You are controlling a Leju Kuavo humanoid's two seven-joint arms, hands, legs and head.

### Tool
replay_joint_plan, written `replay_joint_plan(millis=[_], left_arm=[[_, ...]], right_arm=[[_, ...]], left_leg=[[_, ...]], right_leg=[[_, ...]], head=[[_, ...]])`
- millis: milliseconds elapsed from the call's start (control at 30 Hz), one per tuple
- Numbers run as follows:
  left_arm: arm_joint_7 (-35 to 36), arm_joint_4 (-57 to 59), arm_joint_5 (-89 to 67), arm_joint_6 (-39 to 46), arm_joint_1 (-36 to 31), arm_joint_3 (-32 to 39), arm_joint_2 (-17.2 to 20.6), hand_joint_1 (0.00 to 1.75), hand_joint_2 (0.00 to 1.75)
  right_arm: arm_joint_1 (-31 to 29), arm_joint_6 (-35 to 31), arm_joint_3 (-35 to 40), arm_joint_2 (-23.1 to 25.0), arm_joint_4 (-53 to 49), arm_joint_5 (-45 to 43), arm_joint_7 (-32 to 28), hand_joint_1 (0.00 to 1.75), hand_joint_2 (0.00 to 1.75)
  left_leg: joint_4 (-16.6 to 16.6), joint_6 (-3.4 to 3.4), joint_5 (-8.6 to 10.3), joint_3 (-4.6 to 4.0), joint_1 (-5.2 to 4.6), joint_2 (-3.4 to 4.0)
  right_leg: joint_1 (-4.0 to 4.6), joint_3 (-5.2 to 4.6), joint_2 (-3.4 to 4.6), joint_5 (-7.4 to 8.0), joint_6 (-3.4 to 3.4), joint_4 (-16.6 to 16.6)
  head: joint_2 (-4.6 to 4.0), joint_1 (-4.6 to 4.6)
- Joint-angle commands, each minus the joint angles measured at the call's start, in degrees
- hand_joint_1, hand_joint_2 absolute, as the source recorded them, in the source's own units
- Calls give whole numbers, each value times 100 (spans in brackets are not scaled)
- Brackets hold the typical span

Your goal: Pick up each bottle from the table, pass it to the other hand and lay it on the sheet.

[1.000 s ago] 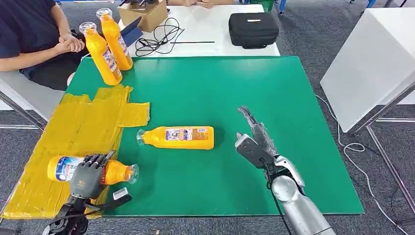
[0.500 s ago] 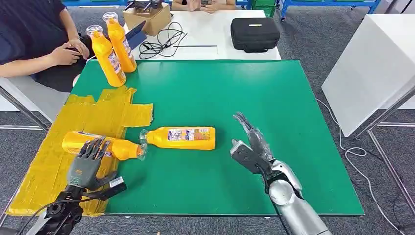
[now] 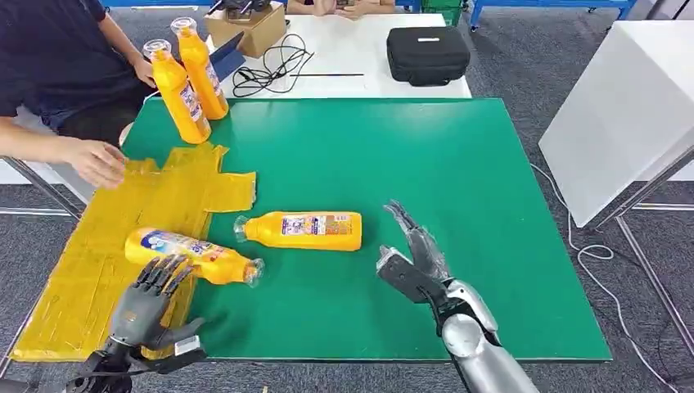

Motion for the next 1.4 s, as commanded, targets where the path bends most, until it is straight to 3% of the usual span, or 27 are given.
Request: replay_joint_plan(millis=[33, 200, 533, 600, 700, 733, 800, 833, 867, 1000, 1167, 1400], left_arm=[[-120, -3415, 2640, 59, 1110, 356, -17, 0, 0], [-120, -4494, 4292, -81, 1090, -42, 236, 0, 0], [-120, -4620, 4664, -277, 942, -165, 314, 0, 0], [-120, -4714, 5131, -757, 942, 64, 215, 0, 0], [-120, -4654, 6141, -2515, 934, 634, -270, 0, 0], [-120, -4586, 6121, -2590, 872, 674, -308, 0, 0], [59, -4094, 6770, -3386, 849, 614, -138, 0, 0], [521, -3897, 7640, -4166, 770, 552, 37, 0, 0], [498, -3689, 7868, -4429, 644, 648, 47, 0, 0], [589, -3029, 7845, -4714, -288, 292, -247, 0, 0], [598, -3005, 7710, -4470, -488, 55, -452, 0, 0], [663, -3060, 7779, -4328, -560, 44, -472, 0, 0]], right_arm=[[103, -117, 49, -61, 94, -6, -44, 0, 0], [-65, -238, 237, -53, 174, -75, 30, 0, 0], [298, -314, 91, -314, -136, -170, 60, 0, 0], [305, -302, 34, -269, -147, -140, 91, 0, 0], [107, -229, 67, -280, 24, 92, 156, 0, 0], [35, -213, 47, -275, 73, 97, 161, 0, 0], [-145, -149, 89, -250, 205, 209, 162, 0, 0], [-413, -1, 182, -192, 372, 273, 188, 0, 0], [-728, 95, 284, -75, 566, 351, 277, 0, 175], [-2000, 270, 916, 420, 1264, 968, 639, 0, 175], [-2295, 262, 1035, 621, 1416, 999, 716, 0, 175], [-3041, 403, 1176, 1237, 2367, 1104, 925, 0, 175]], left_leg=[[6, -4, -19, 0, 8, 21], [16, -3, -13, -39, 13, 16], [-1, 0, -6, -32, 5, 9], [3, -2, -17, -18, 10, 17], [1, -2, -11, -25, 6, 15], [2, -3, -14, -21, 9, 26], [-1, -1, -12, -19, 4, 24], [-2, -2, -13, -17, 6, 26], [-2, -1, -8, -23, 4, 21], [-3, -5, 5, -38, -4, 46], [-4, -10, 18, -29, 11, 39], [-1, -9, 14, -32, 8, 57]], right_leg=[[8, 1, 12, -10, 8, -3], [12, -37, 16, -6, 7, 6], [3, -31, 10, -4, 7, -3], [8, -14, 14, -10, 12, -8], [5, -25, 16, -6, 8, -5], [8, -22, 25, -5, 9, -7], [3, -21, 23, -5, 10, -6], [5, -19, 24, -4, 11, -8], [3, -24, 21, -2, 9, -6], [-4, -51, 49, 12, 3, 11], [12, -37, 30, 21, -8, -2], [9, -44, 52, 19, -9, 10]], head=[[0, -4], [0, 0], [0, 0], [0, 0], [0, 0], [0, 0], [0, 0], [0, 0], [0, -2], [0, 0], [0, 0], [0, 0]])
